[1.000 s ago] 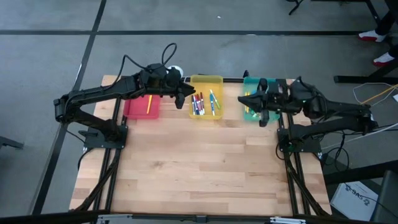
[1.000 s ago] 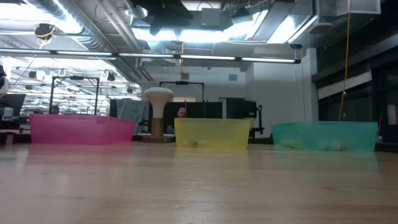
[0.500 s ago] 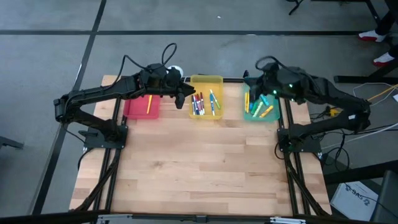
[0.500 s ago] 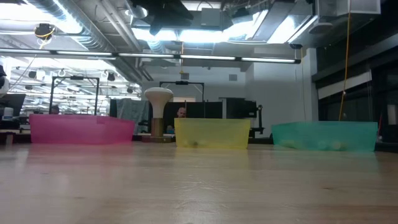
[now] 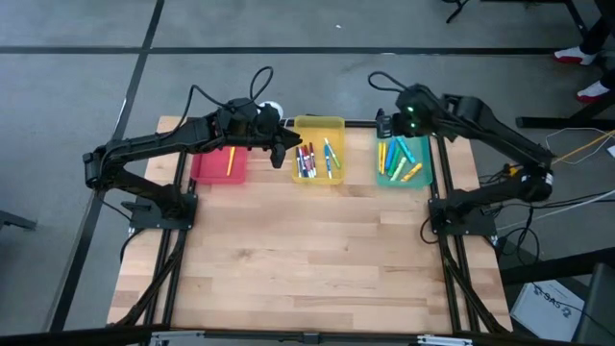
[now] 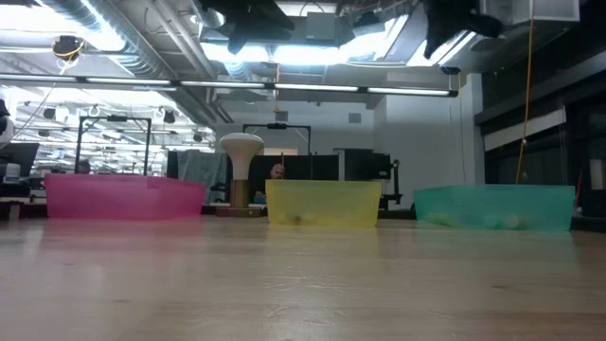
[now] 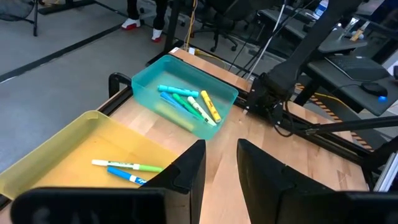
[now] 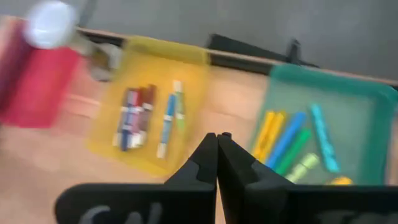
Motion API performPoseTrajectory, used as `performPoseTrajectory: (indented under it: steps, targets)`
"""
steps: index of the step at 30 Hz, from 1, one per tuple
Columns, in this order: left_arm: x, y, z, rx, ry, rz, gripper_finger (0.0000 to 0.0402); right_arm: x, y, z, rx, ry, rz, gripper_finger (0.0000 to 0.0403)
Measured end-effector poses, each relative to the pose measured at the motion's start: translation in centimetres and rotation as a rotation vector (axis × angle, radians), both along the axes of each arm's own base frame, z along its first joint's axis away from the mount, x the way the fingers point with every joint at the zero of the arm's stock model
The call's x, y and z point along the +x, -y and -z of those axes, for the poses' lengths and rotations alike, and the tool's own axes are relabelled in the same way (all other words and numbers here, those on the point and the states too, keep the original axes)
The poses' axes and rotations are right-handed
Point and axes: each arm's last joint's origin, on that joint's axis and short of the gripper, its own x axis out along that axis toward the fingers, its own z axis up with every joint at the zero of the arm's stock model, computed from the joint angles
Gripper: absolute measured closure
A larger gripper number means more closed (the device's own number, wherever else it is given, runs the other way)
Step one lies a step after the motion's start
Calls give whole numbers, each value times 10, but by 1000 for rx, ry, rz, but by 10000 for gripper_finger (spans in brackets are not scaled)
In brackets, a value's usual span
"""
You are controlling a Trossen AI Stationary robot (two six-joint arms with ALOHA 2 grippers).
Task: Pick & Place Markers
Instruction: Put the yellow pen from the blue bin into the red bin
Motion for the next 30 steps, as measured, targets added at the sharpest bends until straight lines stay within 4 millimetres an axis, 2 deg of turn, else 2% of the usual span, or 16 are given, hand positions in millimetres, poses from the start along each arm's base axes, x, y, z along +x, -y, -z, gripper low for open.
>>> performPoseTrajectory:
  steps: [9,19,25,30]
  targets:
    - [0,0,0,0,-1,0,316,10,44,31,167,-157,140,401]
    - [0,0,1,-3,-7,0,316,19,88,71,285,-373,188,401]
    - [0,0,1,-5,-12,1,316,17,104,99,362,-454,177,401]
    - [-1,0,3,-12,-32,0,316,11,113,128,424,-424,162,401]
